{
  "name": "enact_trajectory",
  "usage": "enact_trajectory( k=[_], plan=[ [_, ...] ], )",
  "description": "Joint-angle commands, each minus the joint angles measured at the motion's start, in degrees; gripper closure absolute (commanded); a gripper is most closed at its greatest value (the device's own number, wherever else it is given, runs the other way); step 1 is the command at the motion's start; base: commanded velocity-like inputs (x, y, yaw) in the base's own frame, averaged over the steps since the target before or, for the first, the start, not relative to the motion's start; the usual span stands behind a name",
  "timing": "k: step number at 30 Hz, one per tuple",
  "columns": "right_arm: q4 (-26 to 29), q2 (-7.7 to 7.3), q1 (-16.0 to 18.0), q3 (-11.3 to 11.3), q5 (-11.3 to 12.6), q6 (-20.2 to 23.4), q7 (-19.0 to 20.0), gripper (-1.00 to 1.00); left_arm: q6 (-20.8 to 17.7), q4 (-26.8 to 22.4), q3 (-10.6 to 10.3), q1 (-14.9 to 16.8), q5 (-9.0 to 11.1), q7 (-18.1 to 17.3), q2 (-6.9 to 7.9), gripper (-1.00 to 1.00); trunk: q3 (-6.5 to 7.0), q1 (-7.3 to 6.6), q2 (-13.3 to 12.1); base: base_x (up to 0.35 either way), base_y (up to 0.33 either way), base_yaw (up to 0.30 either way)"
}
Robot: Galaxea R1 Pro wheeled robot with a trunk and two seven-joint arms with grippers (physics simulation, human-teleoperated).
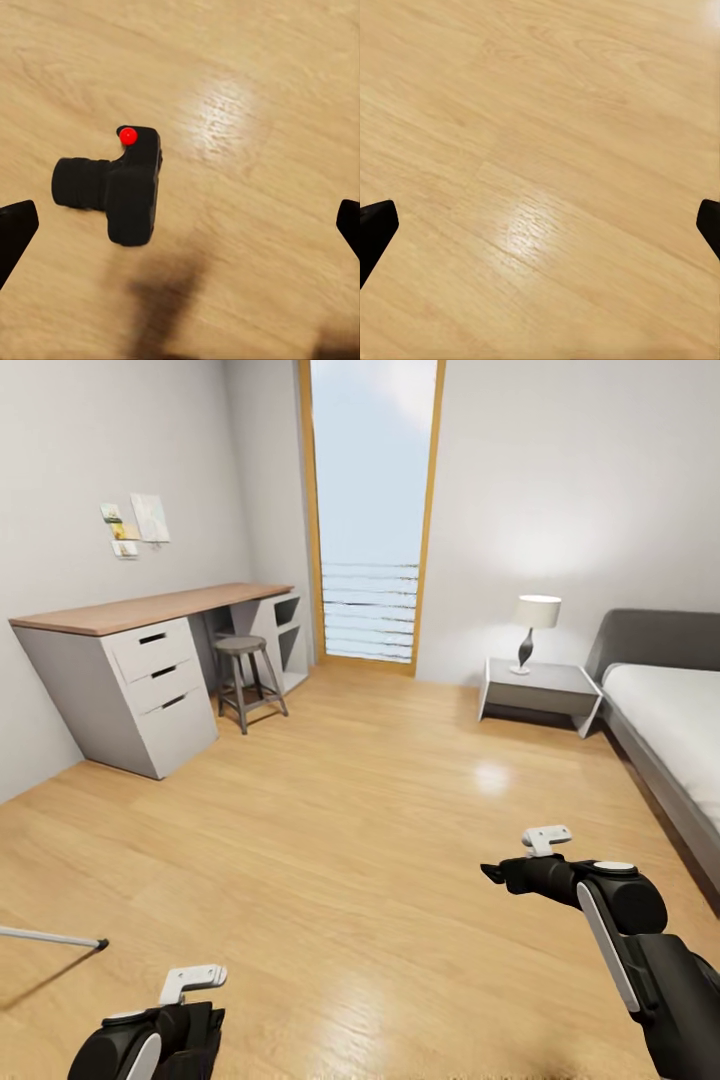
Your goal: Attach the digital camera to the camera tripod in the bedroom.
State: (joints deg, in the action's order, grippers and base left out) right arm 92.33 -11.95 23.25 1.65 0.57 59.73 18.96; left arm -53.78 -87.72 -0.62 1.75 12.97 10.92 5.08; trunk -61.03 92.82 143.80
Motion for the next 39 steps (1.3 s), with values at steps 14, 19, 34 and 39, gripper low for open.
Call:
enact_trajectory(
  k=[14,19,34,39],
  plan=[
    [0.04,-0.18,-0.01,0.07,0.12,0.27,0.18,-1.0,-0.33,3.18,-0.19,1.62,0.18,0.58,0.68,-1.0,-3.16,0.35,0.21,0.0,0.0,0.0],
    [0.04,-0.07,0.09,0.19,0.31,0.27,0.19,-1.0,-0.35,6.97,-0.25,4.03,0.17,0.5,1.63,-1.0,-4.27,0.47,0.28,0.0,0.0,0.0],
    [0.12,0.13,0.34,-0.34,0.48,0.27,0.2,-1.0,3.32,17.72,-0.41,8.11,-0.63,-7.34,6.57,-1.0,-7.59,0.86,0.48,0.0,0.0,0.0],
    [0.13,0.16,0.82,-1.15,0.43,0.27,0.2,-1.0,4.38,18.46,-1.86,8.79,-2.95,-9.26,6.54,-1.0,-8.7,0.99,0.55,0.0,0.0,0.0]
  ],
)
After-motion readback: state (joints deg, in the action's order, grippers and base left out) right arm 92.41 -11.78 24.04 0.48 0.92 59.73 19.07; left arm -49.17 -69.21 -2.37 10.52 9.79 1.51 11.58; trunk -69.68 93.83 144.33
